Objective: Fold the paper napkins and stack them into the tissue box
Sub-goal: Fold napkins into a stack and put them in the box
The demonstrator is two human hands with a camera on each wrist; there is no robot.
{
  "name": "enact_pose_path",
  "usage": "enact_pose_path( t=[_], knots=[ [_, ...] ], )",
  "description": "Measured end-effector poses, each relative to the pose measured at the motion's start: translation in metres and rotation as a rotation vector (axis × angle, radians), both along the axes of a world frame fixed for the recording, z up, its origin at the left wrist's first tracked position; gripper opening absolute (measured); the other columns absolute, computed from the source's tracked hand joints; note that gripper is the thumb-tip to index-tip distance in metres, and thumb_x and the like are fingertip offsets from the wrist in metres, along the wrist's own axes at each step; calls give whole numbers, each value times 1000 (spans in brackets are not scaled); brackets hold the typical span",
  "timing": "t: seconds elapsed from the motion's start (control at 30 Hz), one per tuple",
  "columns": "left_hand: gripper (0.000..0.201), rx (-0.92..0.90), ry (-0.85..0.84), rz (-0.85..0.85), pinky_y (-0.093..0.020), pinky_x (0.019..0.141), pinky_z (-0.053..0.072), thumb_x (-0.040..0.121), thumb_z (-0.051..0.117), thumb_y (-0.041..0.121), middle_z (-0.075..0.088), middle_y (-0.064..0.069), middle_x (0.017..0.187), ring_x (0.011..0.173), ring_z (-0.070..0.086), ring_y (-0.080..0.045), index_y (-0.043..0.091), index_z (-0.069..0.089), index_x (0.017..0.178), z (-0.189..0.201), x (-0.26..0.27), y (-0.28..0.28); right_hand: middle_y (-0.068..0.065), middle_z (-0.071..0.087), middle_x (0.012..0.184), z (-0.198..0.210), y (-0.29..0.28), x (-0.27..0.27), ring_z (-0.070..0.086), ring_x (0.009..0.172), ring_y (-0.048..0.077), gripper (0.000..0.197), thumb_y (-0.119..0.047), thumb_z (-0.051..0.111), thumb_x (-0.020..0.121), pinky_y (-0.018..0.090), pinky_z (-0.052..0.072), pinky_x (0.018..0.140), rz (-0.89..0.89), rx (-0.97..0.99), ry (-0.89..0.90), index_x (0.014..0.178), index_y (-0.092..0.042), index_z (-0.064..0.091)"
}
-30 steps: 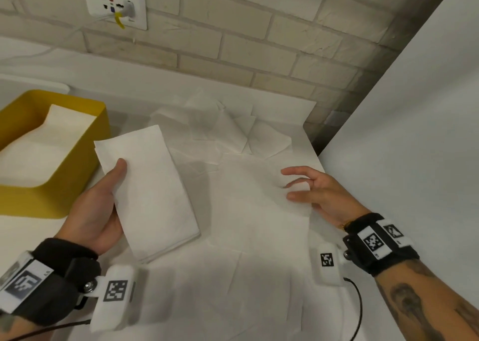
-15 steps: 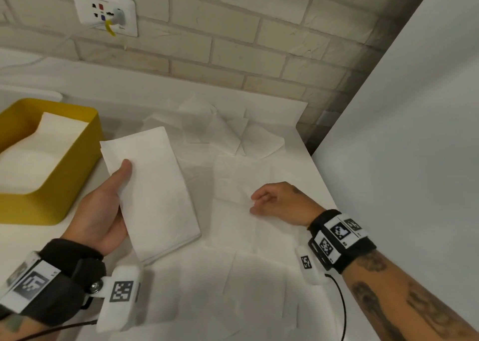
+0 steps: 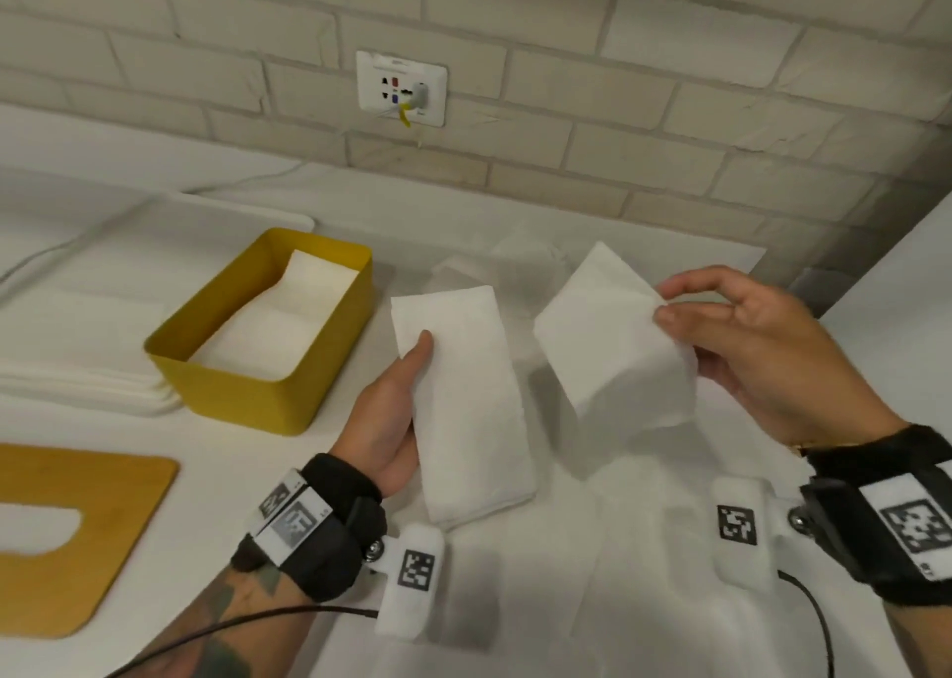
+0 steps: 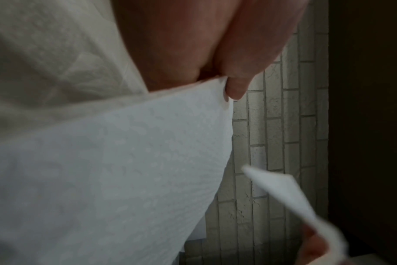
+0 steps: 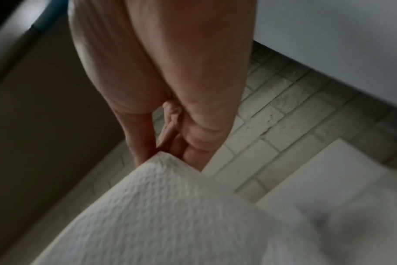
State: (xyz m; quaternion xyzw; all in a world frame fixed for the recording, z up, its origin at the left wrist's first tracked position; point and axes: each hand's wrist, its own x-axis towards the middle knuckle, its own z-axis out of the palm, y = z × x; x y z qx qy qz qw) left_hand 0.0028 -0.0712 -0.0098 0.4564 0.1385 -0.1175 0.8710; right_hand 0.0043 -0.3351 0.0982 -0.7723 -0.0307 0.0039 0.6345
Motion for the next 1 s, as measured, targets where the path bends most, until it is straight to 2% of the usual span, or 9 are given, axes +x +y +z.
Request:
enact_pose_path(
  t=[0.1,0.17,0.3,0.4,0.5,0.6,0.87,0.93,1.0],
  knots=[
    [38,-15,-19,-17,-43,98,53,104,50,43,77,-8,116,105,74,-23,15,69,120,0,2,-1,4,77,91,15,31,6,71,78,15,23,-16,70,79,27,60,68,51,315,-50,102,-16,67],
    [46,-21,-19,-23,-45,103,51,103,47,49,75,-9,121,112,72,-26,15,67,127,-1,2,-2,6,77,95,9,52,11,72,80,16,26,-14,69,81,27,60,70,52,407,-18,106,-13,66],
    [61,-71,-21,-39,-50,113,42,102,43,60,67,-13,135,127,63,-31,15,59,140,-5,2,-3,8,76,90,-33,89,13,71,77,16,14,-8,72,89,30,58,70,-52,308,167,103,-11,70],
    [63,-85,-32,-48,-45,105,49,106,33,59,67,-15,135,124,64,-31,14,61,139,-5,2,-3,15,76,100,-67,100,14,71,84,22,13,-11,77,88,39,58,82,-129,224,266,100,-12,72],
    [73,-122,-41,-85,-46,106,48,102,25,67,67,-16,134,124,64,-32,15,60,139,-6,1,-2,17,75,104,-85,104,16,72,95,29,11,-10,77,87,48,57,96,-216,212,290,97,-11,72],
    [76,-119,-40,-100,-45,105,49,100,23,71,67,-15,135,125,64,-31,17,58,142,-6,2,-2,16,75,104,-90,104,16,70,106,33,11,-7,77,87,48,53,103,-260,213,265,97,-10,72],
    [55,-39,-33,-89,-49,111,46,103,47,52,70,-14,129,121,67,-31,11,61,137,-2,2,-1,7,73,90,-89,105,19,68,89,23,11,-14,77,88,33,51,78,-229,156,242,96,-11,71],
    [46,-14,-37,-87,-47,106,49,105,50,42,73,-14,124,116,70,-29,9,62,134,-2,2,-1,6,76,91,-89,109,16,71,90,22,19,-20,81,86,34,55,80,-226,148,240,98,-11,70],
    [41,-6,-40,-77,-47,101,52,105,50,37,74,-13,121,112,72,-29,8,63,132,-5,2,-1,5,78,92,-91,111,9,75,90,22,30,-21,85,80,42,60,88,-186,143,263,102,-11,67]
  ],
)
